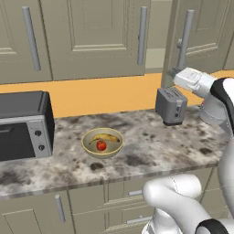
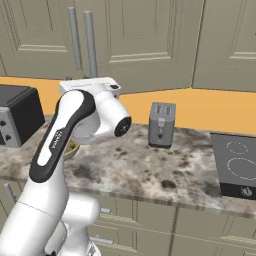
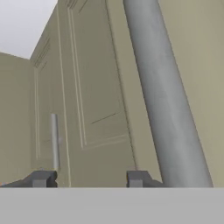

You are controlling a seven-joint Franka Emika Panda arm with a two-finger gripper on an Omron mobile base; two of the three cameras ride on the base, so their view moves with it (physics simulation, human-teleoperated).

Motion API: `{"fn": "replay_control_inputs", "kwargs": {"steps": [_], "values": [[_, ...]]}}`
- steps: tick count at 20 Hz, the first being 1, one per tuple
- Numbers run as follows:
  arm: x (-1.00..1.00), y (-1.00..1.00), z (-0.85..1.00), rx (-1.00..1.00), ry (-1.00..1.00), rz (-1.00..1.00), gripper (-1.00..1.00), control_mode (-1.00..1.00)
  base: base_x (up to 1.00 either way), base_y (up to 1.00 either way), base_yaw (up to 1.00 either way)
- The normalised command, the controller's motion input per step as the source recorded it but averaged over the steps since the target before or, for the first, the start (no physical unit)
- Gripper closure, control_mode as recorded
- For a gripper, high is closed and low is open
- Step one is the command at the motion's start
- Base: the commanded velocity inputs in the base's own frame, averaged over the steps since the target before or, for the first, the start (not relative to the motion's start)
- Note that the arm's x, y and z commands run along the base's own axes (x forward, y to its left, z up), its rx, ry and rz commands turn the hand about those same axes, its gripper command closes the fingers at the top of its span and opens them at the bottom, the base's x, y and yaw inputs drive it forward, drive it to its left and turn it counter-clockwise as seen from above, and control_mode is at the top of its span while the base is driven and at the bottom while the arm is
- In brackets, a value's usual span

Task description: Open the cabinet. Pick the apple and banana from the cabinet and place them into the bowl. Then close the cabinet.

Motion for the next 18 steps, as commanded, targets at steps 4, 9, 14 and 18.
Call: {"fn": "replay_control_inputs", "kwargs": {"steps": [4, 9, 14, 18], "values": [[1.00, 0.23, 0.00, 0.21, 0.10, -0.13, -1.00, -1.00, 0.00, 0.00, 0.00], [1.00, 0.19, 0.00, 0.26, 0.16, -0.06, -1.00, -1.00, 0.00, 0.00, 0.00], [1.00, 0.12, -0.01, 0.28, 0.20, -0.01, -1.00, -1.00, 0.00, 0.00, 0.00], [1.00, 0.01, -0.31, 0.28, 0.16, 0.00, -1.00, -1.00, 0.00, 0.00, 0.00]]}}
